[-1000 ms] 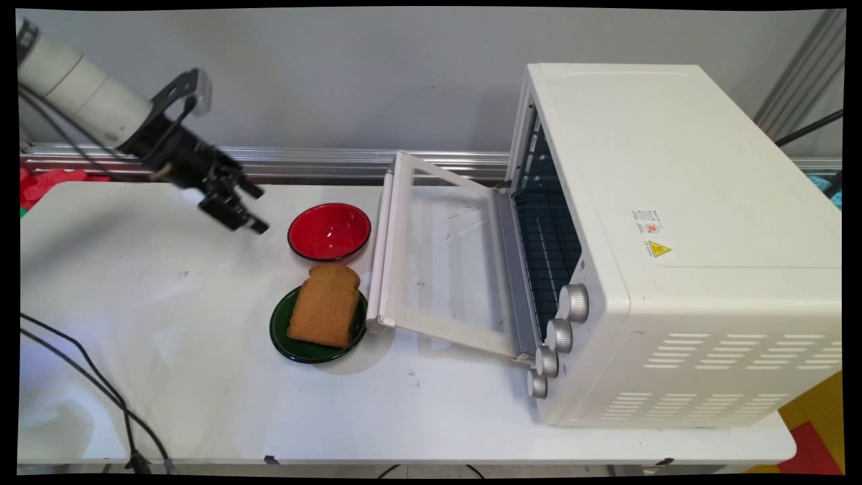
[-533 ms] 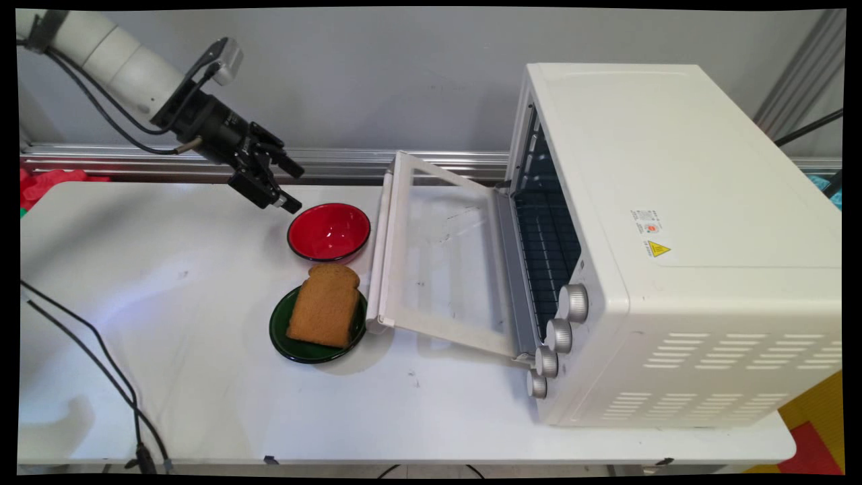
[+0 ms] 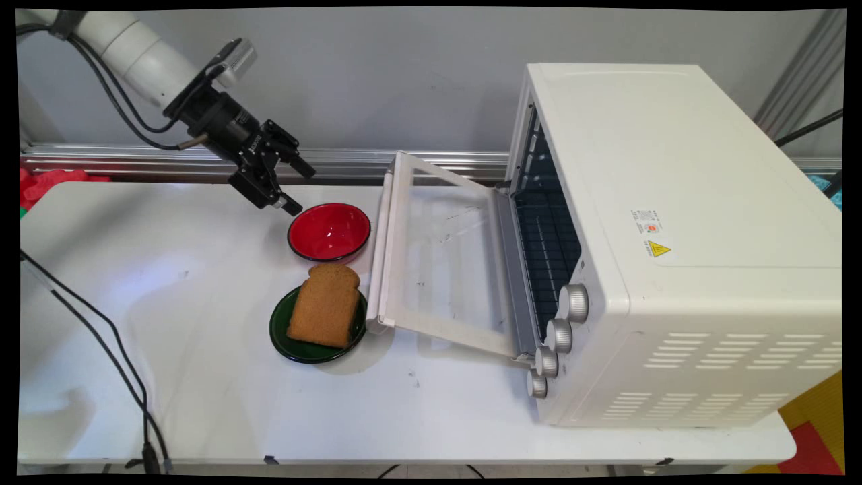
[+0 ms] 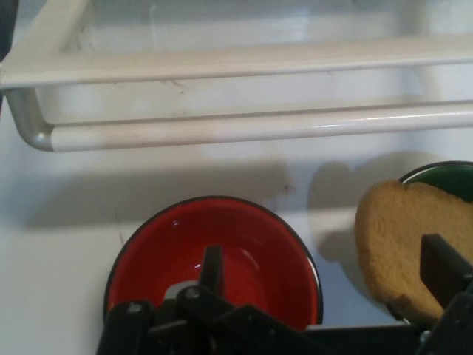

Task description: Close the oven

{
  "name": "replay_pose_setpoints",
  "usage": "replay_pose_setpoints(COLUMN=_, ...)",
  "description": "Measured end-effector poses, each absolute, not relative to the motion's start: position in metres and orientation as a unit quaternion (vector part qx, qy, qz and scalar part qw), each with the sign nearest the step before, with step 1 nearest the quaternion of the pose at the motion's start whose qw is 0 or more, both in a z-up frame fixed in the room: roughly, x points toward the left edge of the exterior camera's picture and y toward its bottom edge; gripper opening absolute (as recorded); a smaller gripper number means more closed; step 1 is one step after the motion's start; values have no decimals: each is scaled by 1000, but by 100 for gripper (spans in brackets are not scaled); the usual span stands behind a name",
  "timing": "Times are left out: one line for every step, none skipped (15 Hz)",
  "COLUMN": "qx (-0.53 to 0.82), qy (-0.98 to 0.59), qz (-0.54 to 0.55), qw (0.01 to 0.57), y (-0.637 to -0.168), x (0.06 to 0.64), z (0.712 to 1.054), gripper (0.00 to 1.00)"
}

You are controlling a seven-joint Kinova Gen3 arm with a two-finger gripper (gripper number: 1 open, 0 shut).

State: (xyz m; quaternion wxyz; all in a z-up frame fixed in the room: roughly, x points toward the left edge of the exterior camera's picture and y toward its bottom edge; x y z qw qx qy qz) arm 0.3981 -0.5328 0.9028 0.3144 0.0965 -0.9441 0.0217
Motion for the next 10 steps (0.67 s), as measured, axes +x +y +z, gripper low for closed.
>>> replay_pose_setpoints(qx=92, qy=-945, qz=21, qw=314, y=-535, x=399, z=903, gripper=100)
replay_pose_setpoints(qx=89, qy=-945, qz=18, qw=314, y=-538, x=399, z=903, gripper=100)
replay_pose_setpoints(qx=87, qy=-945, qz=15, qw=315, y=-540, x=399, z=903, gripper=0)
replay_pose_setpoints(qx=87, qy=-945, qz=12, qw=316, y=-541, x=399, z=903, gripper=0)
replay_pose_setpoints(qx=88, qy=-944, qz=8, qw=317, y=-543, x=399, z=903, gripper=0)
replay_pose_setpoints(qx=89, qy=-944, qz=6, qw=317, y=-545, x=399, z=903, gripper=0)
replay_pose_setpoints(qx=90, qy=-944, qz=4, qw=317, y=-546, x=399, z=903, gripper=0)
replay_pose_setpoints(qx=92, qy=-944, qz=3, qw=317, y=-547, x=399, z=902, gripper=0)
replay_pose_setpoints(qx=95, qy=-944, qz=1, qw=316, y=-549, x=399, z=901, gripper=0)
replay_pose_setpoints(qx=98, qy=-944, qz=-1, qw=315, y=-551, x=398, z=898, gripper=0)
